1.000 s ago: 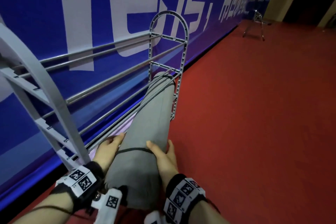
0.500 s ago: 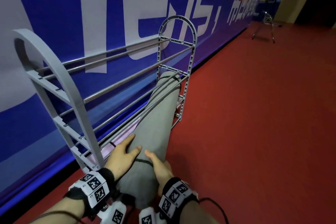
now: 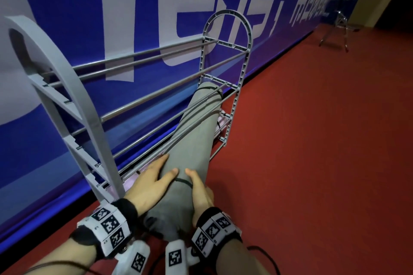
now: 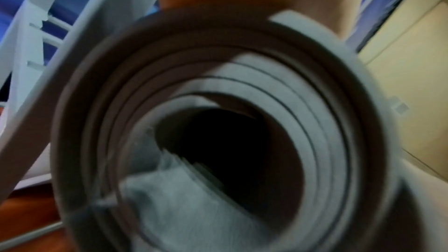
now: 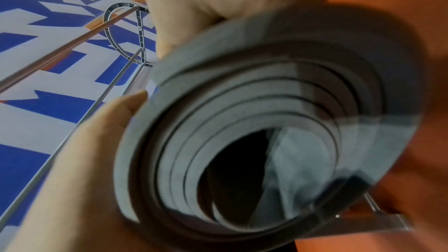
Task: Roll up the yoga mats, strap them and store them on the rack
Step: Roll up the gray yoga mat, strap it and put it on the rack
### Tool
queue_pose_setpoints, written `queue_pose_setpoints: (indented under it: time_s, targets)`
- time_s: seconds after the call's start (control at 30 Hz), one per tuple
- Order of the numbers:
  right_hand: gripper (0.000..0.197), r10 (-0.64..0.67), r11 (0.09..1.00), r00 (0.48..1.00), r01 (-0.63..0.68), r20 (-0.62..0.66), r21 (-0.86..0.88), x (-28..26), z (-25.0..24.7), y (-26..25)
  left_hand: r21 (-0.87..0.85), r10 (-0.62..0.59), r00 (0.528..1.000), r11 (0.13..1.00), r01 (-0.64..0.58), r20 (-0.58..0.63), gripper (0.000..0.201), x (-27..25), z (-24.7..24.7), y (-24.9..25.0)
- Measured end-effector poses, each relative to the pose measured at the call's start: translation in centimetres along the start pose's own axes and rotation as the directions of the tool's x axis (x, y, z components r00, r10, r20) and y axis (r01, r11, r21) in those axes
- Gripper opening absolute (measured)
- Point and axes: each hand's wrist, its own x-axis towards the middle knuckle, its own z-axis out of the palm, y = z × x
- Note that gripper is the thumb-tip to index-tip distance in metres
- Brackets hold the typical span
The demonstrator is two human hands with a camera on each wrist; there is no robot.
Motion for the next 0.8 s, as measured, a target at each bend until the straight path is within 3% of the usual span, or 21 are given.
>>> queue_pose_setpoints:
  time_s: [0.07, 0.13, 0.23, 0.3, 0.37, 0.47, 0.6, 0.67, 0.8]
  targets:
    - [0.084, -0.004, 1.000, 1.000, 0.004, -0.007, 0.028, 0.2, 0.1, 0.3, 0.139, 0.160, 0.985, 0.979, -0.150, -0.061, 0.048, -1.9, -0.7, -0.1]
    - [0.084, 0.011, 0.999, 1.000, -0.011, 0.012, 0.047, 0.5, 0.4, 0.3, 0.179, 0.323, 0.932, 0.939, -0.293, -0.164, 0.028, -4.0, -2.1, -0.3]
    - [0.088, 0.015, 0.998, 1.000, -0.015, -0.011, 0.057, 0.3, 0.7, 0.8, 0.112, 0.374, 0.875, 0.927, -0.357, -0.308, 0.020, -6.4, -4.1, -1.3]
    - [0.089, 0.016, 0.998, 1.000, -0.015, -0.009, 0.059, -0.1, 0.8, 1.2, 0.106, 0.365, 0.864, 0.931, -0.351, -0.347, 0.019, -6.9, -4.7, -2.3]
    - [0.088, 0.034, 0.997, 0.999, -0.033, -0.002, 0.075, -0.1, 0.6, 1.8, 0.077, 0.329, 0.872, 0.943, -0.323, -0.363, 0.018, -7.0, -4.9, -3.1]
    - [0.077, 0.074, 0.987, 0.991, -0.090, 0.114, 0.136, -0.7, 0.8, 1.9, -0.079, 0.224, 0.860, 0.954, -0.290, -0.459, 0.025, -7.1, -5.3, -4.2]
    - [0.099, 0.027, 0.990, 0.986, -0.049, 0.162, 0.131, -0.4, 0.9, 1.4, -0.231, -0.071, 0.850, 0.971, -0.061, -0.522, 0.025, -4.9, -6.6, -6.4]
    - [0.097, -0.034, 0.992, 0.986, 0.014, 0.161, 0.122, -0.1, 1.0, 0.9, -0.272, -0.159, 0.880, 0.962, 0.035, -0.447, 0.032, -2.9, -7.0, -6.9]
    - [0.102, -0.098, 0.993, 0.976, 0.082, 0.196, 0.090, -1.3, 1.1, 0.3, -0.382, -0.261, 0.958, 0.902, 0.199, -0.117, 0.026, -1.4, -6.5, -5.8]
